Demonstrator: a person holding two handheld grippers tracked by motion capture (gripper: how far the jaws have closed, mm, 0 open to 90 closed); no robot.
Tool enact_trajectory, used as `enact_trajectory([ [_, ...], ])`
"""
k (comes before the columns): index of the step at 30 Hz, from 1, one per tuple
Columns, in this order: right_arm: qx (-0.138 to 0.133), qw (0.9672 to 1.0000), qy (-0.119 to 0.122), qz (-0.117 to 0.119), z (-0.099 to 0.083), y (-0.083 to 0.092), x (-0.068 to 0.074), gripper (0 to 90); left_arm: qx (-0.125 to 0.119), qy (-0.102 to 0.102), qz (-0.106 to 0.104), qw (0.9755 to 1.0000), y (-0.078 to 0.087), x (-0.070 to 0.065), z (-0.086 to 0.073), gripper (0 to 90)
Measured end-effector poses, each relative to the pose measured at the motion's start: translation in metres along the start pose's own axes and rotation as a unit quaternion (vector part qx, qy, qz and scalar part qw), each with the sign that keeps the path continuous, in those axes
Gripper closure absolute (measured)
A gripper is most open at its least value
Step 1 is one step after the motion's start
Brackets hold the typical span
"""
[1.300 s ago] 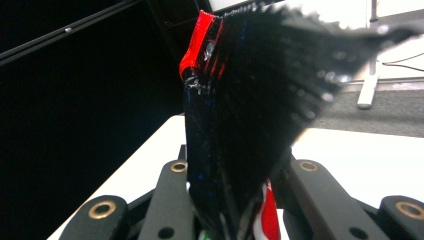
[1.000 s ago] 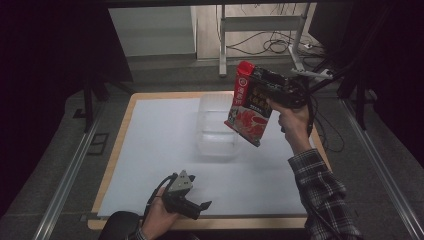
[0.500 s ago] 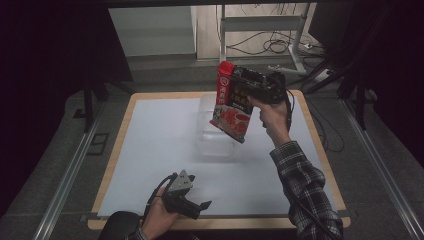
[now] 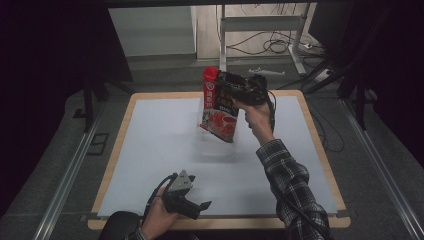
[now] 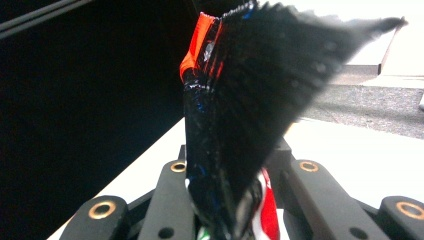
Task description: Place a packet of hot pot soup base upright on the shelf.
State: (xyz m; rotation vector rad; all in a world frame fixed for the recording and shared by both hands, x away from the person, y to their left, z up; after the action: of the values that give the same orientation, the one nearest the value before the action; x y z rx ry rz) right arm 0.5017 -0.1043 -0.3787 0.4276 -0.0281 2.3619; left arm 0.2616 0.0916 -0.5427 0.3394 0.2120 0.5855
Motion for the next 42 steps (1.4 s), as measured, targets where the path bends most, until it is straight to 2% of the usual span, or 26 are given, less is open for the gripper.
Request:
enact_trajectory([
  [12,0.022,0.9997,0.009,-0.008,-0.027,-0.008,-0.002,73.9,0.004,-0.001,-0.001,1.0000,0.000,0.000,-0.001,0.0],
  [18,0.022,0.9997,0.008,-0.007,-0.036,-0.007,-0.004,73.5,0.006,-0.001,-0.002,1.0000,-0.001,0.000,-0.001,0.0],
  [29,0.015,0.9997,0.021,0.000,-0.050,0.003,-0.004,71.8,0.010,-0.003,-0.003,0.9999,-0.002,-0.001,-0.002,0.0],
  [38,0.017,0.9997,0.017,0.003,-0.061,0.015,-0.013,69.7,0.012,-0.002,-0.004,0.9999,-0.004,-0.001,-0.003,0.0],
  [42,0.026,0.9994,0.023,0.005,-0.062,0.017,-0.013,62.5,0.012,-0.002,-0.005,0.9999,-0.004,-0.002,-0.003,0.0],
])
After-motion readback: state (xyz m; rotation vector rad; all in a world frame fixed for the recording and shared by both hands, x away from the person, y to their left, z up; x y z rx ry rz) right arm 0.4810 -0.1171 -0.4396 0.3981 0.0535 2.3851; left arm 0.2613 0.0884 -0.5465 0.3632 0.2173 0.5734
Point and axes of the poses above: each handheld gripper's, and its own axes: y roughly backward along the jaws, z roughly out of its top, x roughly to its left, the point moved 3 cm from there along -y, roughly forward along the jaws, and after that the axes turned 14 degrees about -x, right-handed, at the moved point
